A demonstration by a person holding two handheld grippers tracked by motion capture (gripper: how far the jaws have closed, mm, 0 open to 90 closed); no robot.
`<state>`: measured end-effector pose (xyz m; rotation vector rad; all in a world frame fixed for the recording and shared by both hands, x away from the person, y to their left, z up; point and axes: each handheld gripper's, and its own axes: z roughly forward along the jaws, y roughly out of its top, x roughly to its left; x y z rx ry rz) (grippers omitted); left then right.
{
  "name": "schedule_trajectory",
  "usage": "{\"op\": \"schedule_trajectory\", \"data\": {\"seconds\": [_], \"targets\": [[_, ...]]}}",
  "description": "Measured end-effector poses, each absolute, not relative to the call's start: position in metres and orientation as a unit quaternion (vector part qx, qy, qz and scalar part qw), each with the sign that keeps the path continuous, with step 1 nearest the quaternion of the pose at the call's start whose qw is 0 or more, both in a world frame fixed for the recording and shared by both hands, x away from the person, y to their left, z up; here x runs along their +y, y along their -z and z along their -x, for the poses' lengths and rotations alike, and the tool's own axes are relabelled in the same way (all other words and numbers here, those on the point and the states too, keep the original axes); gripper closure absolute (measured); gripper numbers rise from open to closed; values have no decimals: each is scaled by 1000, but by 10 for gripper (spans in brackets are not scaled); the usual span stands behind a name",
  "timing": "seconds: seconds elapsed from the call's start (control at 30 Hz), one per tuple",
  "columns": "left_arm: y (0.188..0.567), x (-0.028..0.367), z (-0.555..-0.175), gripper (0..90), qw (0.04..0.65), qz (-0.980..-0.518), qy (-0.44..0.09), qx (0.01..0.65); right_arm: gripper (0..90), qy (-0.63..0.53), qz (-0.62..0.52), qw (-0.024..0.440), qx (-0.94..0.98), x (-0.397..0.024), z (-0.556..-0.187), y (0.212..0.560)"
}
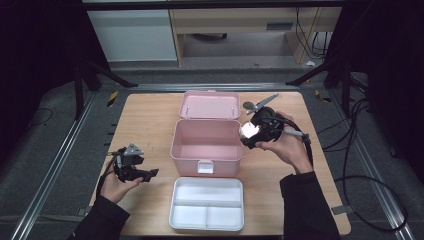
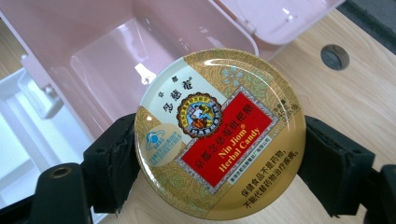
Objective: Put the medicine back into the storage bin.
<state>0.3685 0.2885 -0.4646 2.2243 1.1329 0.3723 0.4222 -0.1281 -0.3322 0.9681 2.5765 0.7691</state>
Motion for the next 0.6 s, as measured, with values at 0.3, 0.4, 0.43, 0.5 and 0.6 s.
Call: {"op": "schedule_trajectory", "data": {"seconds": [0.3, 0.4, 0.43, 0.5, 0.6], "targets": [[465, 288, -368, 234, 305, -840, -140, 427, 205, -270, -306, 128, 904, -91, -441, 330], [465, 288, -368, 234, 305, -840, -140, 427, 205, -272, -304, 125, 904, -82, -444, 330], [465, 289, -368, 234, 306, -839, -140, 428, 205, -273, -298, 121, 907, -74, -448, 330], [465, 289, -368, 234, 306, -839, -140, 428, 205, -273, -295, 119, 908, -70, -449, 330], [465, 290, -369, 234, 306, -838, -141, 429, 205, -274, -283, 116, 912, -54, -456, 333]]}}
